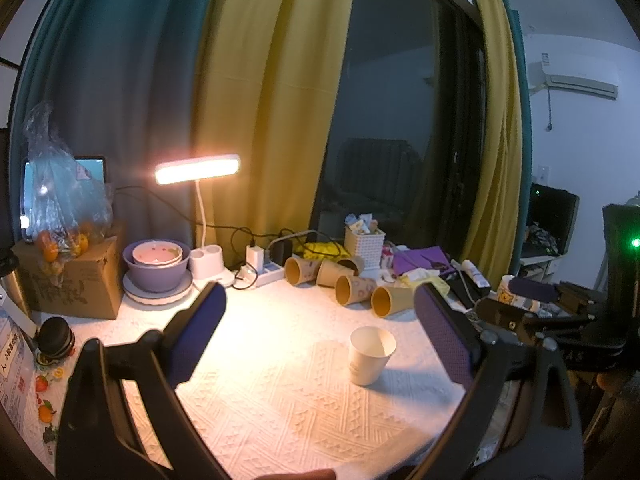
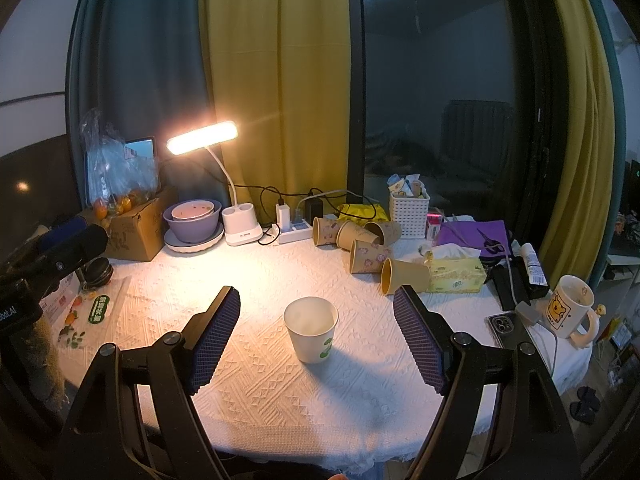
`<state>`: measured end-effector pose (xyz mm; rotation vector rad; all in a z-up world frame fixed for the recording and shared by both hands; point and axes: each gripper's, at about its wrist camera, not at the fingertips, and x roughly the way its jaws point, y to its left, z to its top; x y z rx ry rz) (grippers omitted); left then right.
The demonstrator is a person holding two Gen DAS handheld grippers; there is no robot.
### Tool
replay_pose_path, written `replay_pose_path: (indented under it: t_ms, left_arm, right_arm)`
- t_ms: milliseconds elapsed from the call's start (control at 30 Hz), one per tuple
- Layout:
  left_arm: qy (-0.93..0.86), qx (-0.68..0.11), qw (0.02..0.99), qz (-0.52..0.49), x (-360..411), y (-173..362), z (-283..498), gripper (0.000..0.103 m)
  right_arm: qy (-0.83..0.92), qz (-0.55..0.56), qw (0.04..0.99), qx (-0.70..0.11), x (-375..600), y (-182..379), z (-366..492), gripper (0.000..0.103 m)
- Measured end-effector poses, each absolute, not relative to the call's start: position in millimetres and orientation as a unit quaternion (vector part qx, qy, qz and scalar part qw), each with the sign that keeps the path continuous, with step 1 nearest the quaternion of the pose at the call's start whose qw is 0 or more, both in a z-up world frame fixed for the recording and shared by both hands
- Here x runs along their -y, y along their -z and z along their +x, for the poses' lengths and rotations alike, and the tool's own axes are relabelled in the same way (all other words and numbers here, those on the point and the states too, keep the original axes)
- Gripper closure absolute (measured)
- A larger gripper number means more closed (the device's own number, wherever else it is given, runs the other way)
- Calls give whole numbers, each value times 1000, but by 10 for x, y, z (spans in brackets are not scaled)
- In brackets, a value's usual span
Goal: Flip cup upright
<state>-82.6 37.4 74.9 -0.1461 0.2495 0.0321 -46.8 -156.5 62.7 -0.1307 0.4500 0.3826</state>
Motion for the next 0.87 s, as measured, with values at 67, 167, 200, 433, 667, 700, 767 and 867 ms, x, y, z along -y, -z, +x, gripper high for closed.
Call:
replay_pose_path:
  t_ms: [67, 167, 200, 433, 667, 700, 767, 867]
  left_arm:
    - [-14, -124, 990, -72, -375, -752, -825, 7]
    - [-14, -124, 990, -72, -381, -752, -824, 7]
    - [-14, -124, 990, -72, -380, -752, -824, 7]
    - [-14, -124, 990, -71, -376, -751, -825, 7]
    - [-13, -125, 990, -71, -374, -754, -819, 7]
    - [-13, -125, 990, -71, -372, -753, -823, 7]
    - [-9, -129, 989, -73, -365, -746, -815, 7]
    - [6, -138, 988, -69, -319, -692, -756, 7]
  right_arm:
    - [-189, -65, 954, -222, 1562, -621, -483, 21]
    - [-188, -64, 955, -222, 1562, -626, -470, 21]
    - [-188, -64, 955, -222, 1561, -624, -474, 21]
    - [-188, -64, 955, -222, 1559, -625, -474, 21]
    - [-189, -64, 954, -222, 1565, -631, -461, 21]
    - [-189, -64, 954, -222, 1564, -629, -464, 21]
    - [-189, -64, 954, -223, 1563, -631, -460, 21]
    - [-195, -67, 952, -225, 1559, -583, -447, 21]
